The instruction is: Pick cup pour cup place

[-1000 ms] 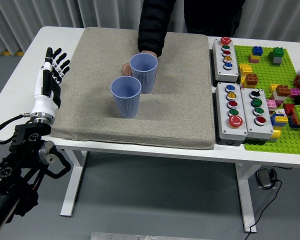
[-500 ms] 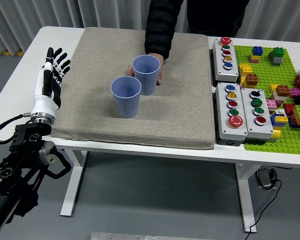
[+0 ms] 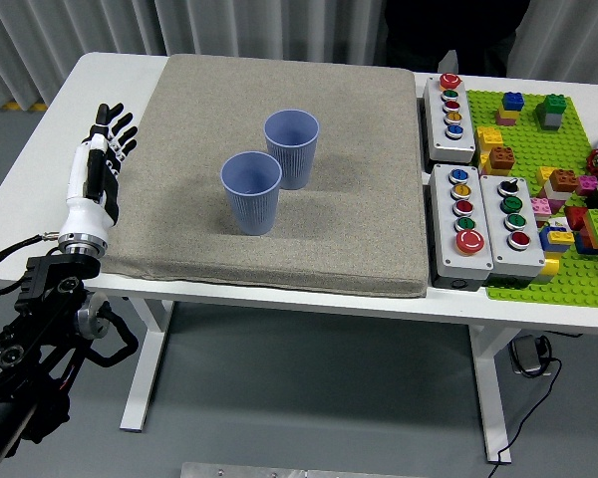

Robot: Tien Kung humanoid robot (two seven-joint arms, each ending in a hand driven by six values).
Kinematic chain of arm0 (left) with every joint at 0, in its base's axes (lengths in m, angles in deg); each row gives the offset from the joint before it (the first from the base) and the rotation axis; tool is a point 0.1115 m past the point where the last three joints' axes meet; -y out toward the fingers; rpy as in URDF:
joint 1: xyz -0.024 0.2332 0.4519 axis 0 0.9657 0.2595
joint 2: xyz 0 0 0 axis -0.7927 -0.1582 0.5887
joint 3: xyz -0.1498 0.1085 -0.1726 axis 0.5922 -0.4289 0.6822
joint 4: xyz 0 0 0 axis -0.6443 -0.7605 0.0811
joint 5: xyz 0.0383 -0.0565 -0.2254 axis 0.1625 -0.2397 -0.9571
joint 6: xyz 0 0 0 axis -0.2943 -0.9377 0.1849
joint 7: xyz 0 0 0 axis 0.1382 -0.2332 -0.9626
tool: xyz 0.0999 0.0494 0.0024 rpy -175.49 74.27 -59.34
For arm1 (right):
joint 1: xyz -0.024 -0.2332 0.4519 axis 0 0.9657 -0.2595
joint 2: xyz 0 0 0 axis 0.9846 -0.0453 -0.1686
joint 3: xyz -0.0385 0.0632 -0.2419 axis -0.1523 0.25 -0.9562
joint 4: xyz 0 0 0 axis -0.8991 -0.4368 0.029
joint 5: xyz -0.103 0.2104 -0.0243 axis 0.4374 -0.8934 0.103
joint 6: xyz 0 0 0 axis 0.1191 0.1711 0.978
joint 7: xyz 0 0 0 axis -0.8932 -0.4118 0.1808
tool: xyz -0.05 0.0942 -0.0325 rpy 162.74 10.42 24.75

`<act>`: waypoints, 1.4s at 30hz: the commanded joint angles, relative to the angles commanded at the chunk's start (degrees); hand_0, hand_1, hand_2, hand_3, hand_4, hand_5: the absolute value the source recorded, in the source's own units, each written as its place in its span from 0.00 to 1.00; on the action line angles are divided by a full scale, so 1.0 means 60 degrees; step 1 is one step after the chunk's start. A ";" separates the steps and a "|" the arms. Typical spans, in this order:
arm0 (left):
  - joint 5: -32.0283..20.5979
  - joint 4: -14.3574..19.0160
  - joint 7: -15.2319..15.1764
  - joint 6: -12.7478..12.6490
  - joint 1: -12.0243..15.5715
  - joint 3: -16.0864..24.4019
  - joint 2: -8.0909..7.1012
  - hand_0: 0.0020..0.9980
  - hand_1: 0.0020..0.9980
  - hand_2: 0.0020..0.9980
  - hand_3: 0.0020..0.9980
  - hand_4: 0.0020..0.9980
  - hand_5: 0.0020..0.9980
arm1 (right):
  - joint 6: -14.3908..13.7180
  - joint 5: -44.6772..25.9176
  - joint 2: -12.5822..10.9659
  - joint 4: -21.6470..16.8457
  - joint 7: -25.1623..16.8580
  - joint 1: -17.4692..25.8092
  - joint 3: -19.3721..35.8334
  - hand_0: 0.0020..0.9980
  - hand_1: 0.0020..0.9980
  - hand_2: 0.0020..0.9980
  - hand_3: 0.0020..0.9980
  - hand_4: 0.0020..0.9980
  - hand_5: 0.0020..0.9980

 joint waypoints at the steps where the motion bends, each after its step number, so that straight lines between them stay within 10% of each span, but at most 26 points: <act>1: 0.0123 0.0069 0.0004 -0.0021 0.0040 -0.0005 -0.0030 0.88 0.88 0.95 0.97 0.97 0.66 | 0.0002 0.0013 -0.0002 0.0000 -0.0001 -0.0005 0.0007 0.70 0.70 0.65 0.63 0.01 0.32; 11: 0.1353 0.0745 0.0238 0.0202 0.0535 -0.0234 -0.0465 0.89 0.90 1.00 1.00 0.98 0.56 | 0.0008 0.0035 -0.0021 0.0002 -0.0002 -0.0046 0.0014 0.70 0.71 0.65 0.63 0.01 0.32; 12: 0.1504 0.0792 0.0284 0.0247 0.0594 -0.0279 -0.0505 0.94 0.94 1.00 1.00 0.97 0.26 | 0.0011 0.0051 -0.0019 0.0001 -0.0001 -0.0041 0.0020 0.70 0.71 0.65 0.63 0.01 0.31; 23: 0.2468 0.0993 0.0658 0.0393 0.1176 -0.0856 -0.0872 0.95 0.96 1.00 1.00 0.96 0.20 | 0.0036 0.0153 -0.0003 -0.0008 0.0018 0.0056 0.0044 0.70 0.71 0.65 0.63 0.01 0.32; 42: 0.2712 0.0577 0.0451 -0.0302 0.0903 -0.1821 -0.0359 0.95 0.96 1.00 1.00 0.97 0.24 | 0.0043 0.0106 0.0004 -0.0003 0.0017 0.0034 0.0004 0.70 0.71 0.65 0.63 0.02 0.32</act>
